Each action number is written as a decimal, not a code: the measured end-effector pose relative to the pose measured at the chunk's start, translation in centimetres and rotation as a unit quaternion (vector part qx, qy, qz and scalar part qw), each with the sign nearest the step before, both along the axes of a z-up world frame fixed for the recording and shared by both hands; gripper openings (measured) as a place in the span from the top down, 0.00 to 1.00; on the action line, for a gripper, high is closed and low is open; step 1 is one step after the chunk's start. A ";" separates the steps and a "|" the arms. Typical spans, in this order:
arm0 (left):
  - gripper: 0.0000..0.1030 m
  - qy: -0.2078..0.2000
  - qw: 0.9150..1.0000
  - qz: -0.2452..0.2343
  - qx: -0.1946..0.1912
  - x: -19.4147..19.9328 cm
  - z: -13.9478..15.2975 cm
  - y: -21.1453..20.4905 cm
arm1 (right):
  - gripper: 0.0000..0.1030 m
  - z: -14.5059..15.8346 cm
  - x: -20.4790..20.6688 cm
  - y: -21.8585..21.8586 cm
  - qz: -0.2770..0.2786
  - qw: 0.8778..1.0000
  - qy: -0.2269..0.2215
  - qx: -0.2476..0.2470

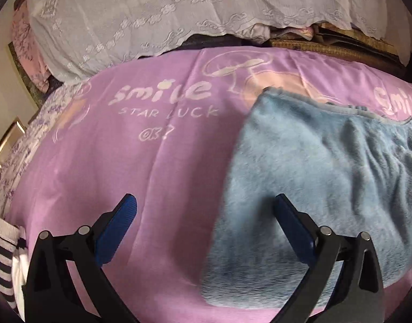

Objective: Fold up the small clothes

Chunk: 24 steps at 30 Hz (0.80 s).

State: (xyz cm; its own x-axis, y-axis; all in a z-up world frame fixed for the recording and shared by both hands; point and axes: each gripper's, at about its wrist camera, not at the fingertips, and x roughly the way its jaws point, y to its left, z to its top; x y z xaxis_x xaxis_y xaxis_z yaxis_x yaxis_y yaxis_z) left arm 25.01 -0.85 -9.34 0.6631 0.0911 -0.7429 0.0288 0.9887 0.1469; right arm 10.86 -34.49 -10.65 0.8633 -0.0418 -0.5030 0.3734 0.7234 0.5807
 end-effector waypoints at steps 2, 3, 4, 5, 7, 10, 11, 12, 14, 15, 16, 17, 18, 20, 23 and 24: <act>0.04 0.023 0.998 0.002 -0.057 0.5 -1.4 1.6 | 0.62 1.2 0.2 1.1 0.006 0.999 0.003 -0.034; 0.04 0.031 0.997 0.003 -0.071 0.7 -1.7 1.8 | 0.63 1.8 0.3 1.7 0.009 0.999 0.004 -0.048; 0.04 0.033 0.997 0.000 -0.076 0.8 -1.6 1.9 | 0.63 2.3 0.4 2.2 0.010 0.998 0.006 -0.058; 0.04 0.028 0.997 -0.004 -0.077 0.8 -1.3 1.9 | 0.64 2.8 0.6 2.6 0.011 0.998 0.006 -0.065; 0.04 0.020 0.997 -0.008 -0.079 0.6 -0.9 1.9 | 0.64 3.7 1.0 3.6 0.017 0.997 0.006 -0.079; 0.04 0.027 0.996 -0.014 -0.083 0.9 -0.9 2.1 | 0.65 5.0 1.8 5.6 0.026 0.993 0.009 -0.112; 0.04 0.028 0.996 -0.013 -0.085 1.0 -0.8 2.3 | 0.66 5.5 2.1 6.5 0.030 0.992 0.010 -0.124; 0.04 0.029 0.996 -0.012 -0.088 1.2 -0.7 2.5 | 0.66 5.9 2.3 7.3 0.034 0.990 0.010 -0.137; 0.04 0.030 0.995 -0.007 -0.094 1.6 -0.6 3.1 | 0.67 6.6 2.8 9.1 0.041 0.986 0.009 -0.161; 0.04 0.030 0.995 -0.005 -0.096 1.7 -0.5 3.4 | 0.67 7.0 3.1 10.0 0.046 0.984 0.009 -0.171; 0.04 0.031 0.995 -0.003 -0.100 1.8 -0.4 3.7 | 0.67 7.2 3.4 10.8 0.052 0.983 0.008 -0.178; 0.04 0.032 0.994 0.000 -0.104 2.0 -0.4 4.0 | 0.67 7.5 3.7 11.7 0.058 0.981 0.007 -0.183; 0.04 0.032 0.994 0.002 -0.109 2.2 -0.4 4.3 | 0.68 7.8 4.0 12.5 0.064 0.980 0.006 -0.188; 0.04 0.034 0.992 0.005 -0.119 2.5 -0.4 4.9 | 0.68 8.2 4.7 14.3 0.077 0.977 0.004 -0.197; 0.04 0.044 0.990 0.003 -0.135 3.1 -0.7 5.3 | 0.68 8.7 5.6 17.1 0.099 0.973 0.002 -0.210; 0.04 0.049 0.989 0.002 -0.140 3.4 -0.8 5.4 | 0.68 8.8 5.9 18.1 0.106 0.971 0.002 -0.217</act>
State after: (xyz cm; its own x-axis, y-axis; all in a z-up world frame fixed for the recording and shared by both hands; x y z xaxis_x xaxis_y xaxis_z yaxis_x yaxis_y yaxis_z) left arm 28.37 4.57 -10.14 0.5871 -0.1253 -0.7997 0.0248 0.9903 -0.1369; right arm 16.77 -16.42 -1.87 0.8736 -0.0716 -0.4813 0.1910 0.9602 0.2040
